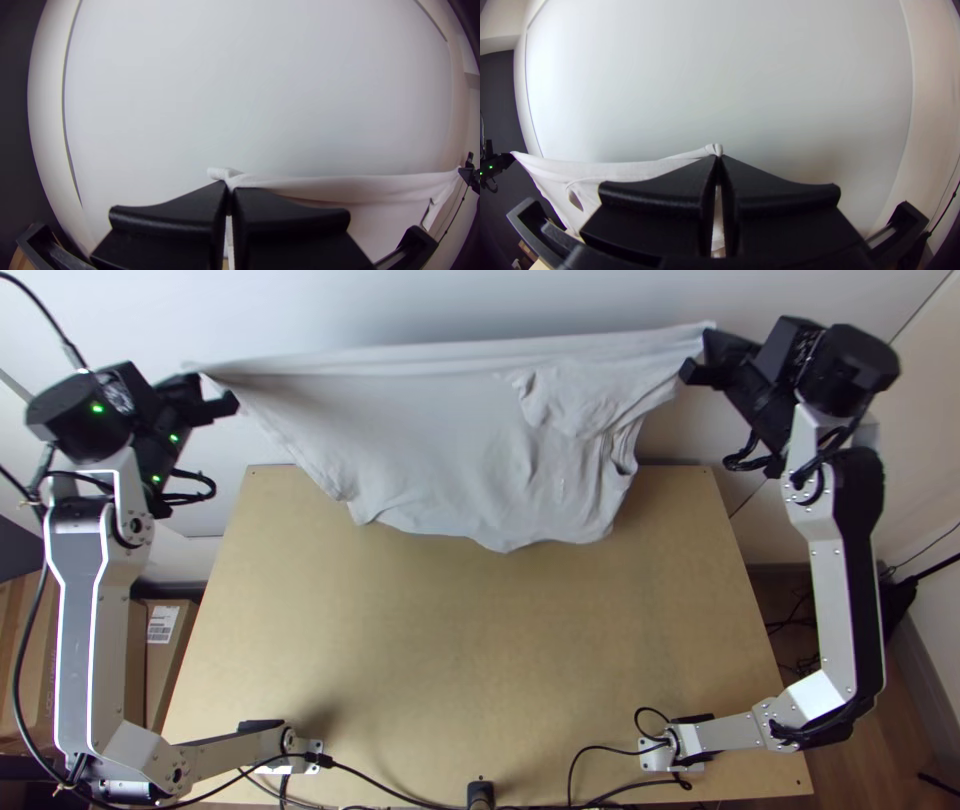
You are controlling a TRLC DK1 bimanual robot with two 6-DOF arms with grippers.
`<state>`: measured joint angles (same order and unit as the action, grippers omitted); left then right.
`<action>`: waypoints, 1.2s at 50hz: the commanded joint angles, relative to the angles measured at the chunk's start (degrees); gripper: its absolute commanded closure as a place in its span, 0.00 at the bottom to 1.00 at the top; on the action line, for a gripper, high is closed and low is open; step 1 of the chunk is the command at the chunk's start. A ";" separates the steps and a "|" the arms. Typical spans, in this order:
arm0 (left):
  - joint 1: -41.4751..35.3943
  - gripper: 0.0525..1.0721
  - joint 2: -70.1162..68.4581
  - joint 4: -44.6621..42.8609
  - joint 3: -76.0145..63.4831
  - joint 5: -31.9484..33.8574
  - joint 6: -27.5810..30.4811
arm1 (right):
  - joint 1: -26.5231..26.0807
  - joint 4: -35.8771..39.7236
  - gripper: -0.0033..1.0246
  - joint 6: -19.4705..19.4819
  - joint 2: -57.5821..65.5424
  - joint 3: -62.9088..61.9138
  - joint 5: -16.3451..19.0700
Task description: Fold the t-shirt
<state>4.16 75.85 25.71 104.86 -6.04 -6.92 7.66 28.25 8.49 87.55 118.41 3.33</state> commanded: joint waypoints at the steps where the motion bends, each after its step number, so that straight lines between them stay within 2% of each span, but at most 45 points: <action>1: 2.16 0.98 -2.03 -2.34 5.62 -2.83 -0.90 | 0.34 -2.06 0.97 -0.14 -2.38 5.96 -2.89; 15: 3.92 0.98 -11.08 -4.71 5.44 -2.83 2.44 | 3.50 -2.59 0.97 0.30 -15.30 1.91 -2.81; 25: 3.66 0.98 -22.86 -5.85 2.46 -2.48 1.12 | 9.92 -2.67 0.97 0.47 -28.40 -5.29 -2.81; 28: 3.13 0.98 -27.16 -5.76 1.05 -2.48 0.06 | 11.06 -2.59 0.97 1.70 -32.09 -7.32 -2.81; 35: 1.55 0.98 -35.34 -2.86 -2.38 -2.48 -1.61 | 10.18 -0.30 0.97 6.45 -38.59 -10.22 -2.10; 39: 2.16 0.98 -38.59 -2.86 -4.66 -2.66 -3.10 | 9.57 1.02 0.97 7.86 -40.35 -10.74 -1.58; 44: 2.25 0.98 -40.79 0.83 -7.21 -2.66 -4.77 | 9.48 1.54 0.97 8.74 -41.14 -10.92 -1.40; 52: 1.29 0.98 -45.27 1.09 -16.53 -1.60 -5.04 | 9.74 1.54 0.97 9.44 -40.79 -14.96 -1.40; 60: -1.61 0.98 -48.08 2.50 -29.01 -1.78 -4.68 | 9.92 0.14 0.97 9.88 -42.72 -28.23 -2.10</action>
<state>3.25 30.11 28.14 82.63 -6.55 -10.55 17.93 29.80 16.73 46.28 97.86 3.60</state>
